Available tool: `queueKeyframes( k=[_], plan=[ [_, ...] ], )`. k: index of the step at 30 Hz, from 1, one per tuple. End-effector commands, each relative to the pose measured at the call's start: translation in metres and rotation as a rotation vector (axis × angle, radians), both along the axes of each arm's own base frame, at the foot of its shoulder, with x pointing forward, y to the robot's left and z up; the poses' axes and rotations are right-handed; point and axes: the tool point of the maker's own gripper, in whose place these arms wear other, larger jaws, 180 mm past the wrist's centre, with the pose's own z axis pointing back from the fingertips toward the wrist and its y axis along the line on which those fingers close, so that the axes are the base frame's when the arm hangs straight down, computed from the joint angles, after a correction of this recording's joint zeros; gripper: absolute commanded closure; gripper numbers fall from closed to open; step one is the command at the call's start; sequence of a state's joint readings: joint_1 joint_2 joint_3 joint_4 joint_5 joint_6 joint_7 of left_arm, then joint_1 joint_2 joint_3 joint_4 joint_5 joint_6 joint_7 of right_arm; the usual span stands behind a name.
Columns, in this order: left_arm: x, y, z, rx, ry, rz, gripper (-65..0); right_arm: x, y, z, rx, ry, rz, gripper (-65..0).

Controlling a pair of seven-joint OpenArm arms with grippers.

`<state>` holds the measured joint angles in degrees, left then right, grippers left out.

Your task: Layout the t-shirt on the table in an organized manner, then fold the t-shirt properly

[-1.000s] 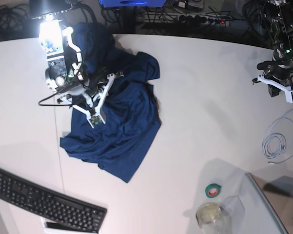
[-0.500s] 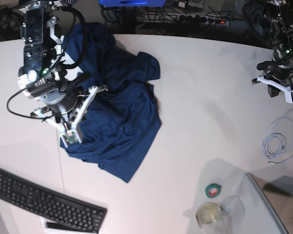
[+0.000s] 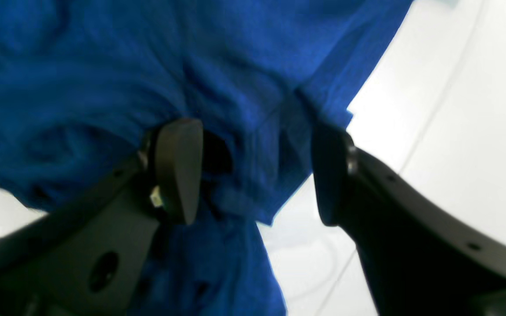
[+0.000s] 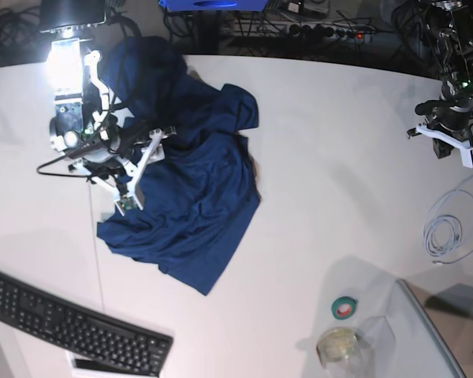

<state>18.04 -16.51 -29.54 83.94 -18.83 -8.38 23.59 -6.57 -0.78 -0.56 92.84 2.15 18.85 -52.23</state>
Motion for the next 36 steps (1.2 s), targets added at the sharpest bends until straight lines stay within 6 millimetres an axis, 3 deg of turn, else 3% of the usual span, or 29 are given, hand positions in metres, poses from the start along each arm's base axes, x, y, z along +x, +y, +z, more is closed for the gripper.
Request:
queueKeyframes(
  k=[1,6,10,12,15,16,18,24,29,36],
  plan=[
    [0.005,0.007,0.011,0.025,-0.032,-0.004,0.0,0.008,0.003,0.007,0.012,-0.033,0.021,-33.6],
    [0.004,0.007,0.010,0.025,-0.028,-0.004,0.0,0.004,0.012,-0.003,0.030,0.002,0.045,-32.0],
    [0.004,0.006,0.010,0.025,-0.028,-0.005,0.0,0.006,0.004,-0.008,0.034,0.015,0.013,-31.8],
    [0.004,0.006,0.010,0.025,-0.028,-0.005,0.0,0.007,0.004,-0.010,0.036,0.023,0.035,-26.0],
    [0.004,0.006,0.010,0.025,-0.028,-0.005,0.0,0.003,0.011,-0.013,0.044,0.035,0.114,-2.9],
    [0.004,0.006,0.010,0.025,-0.028,-0.005,0.0,0.002,0.012,-0.014,0.046,0.037,0.130,0.0],
    [0.004,0.006,0.010,0.025,-0.028,-0.005,0.0,0.003,0.008,-0.011,0.045,0.026,0.123,-1.4],
    [0.003,0.006,0.010,0.025,-0.026,-0.005,0.0,0.021,-0.029,0.028,-0.004,-0.081,0.027,-0.6],
    [0.005,0.006,0.011,0.025,-0.029,-0.005,0.0,0.035,-0.057,0.076,-0.075,-0.191,-0.028,-0.6],
    [0.007,0.006,0.013,0.030,-0.034,-0.008,0.0,0.068,-0.116,0.126,-0.216,-0.297,-0.086,-0.6]
  ],
)
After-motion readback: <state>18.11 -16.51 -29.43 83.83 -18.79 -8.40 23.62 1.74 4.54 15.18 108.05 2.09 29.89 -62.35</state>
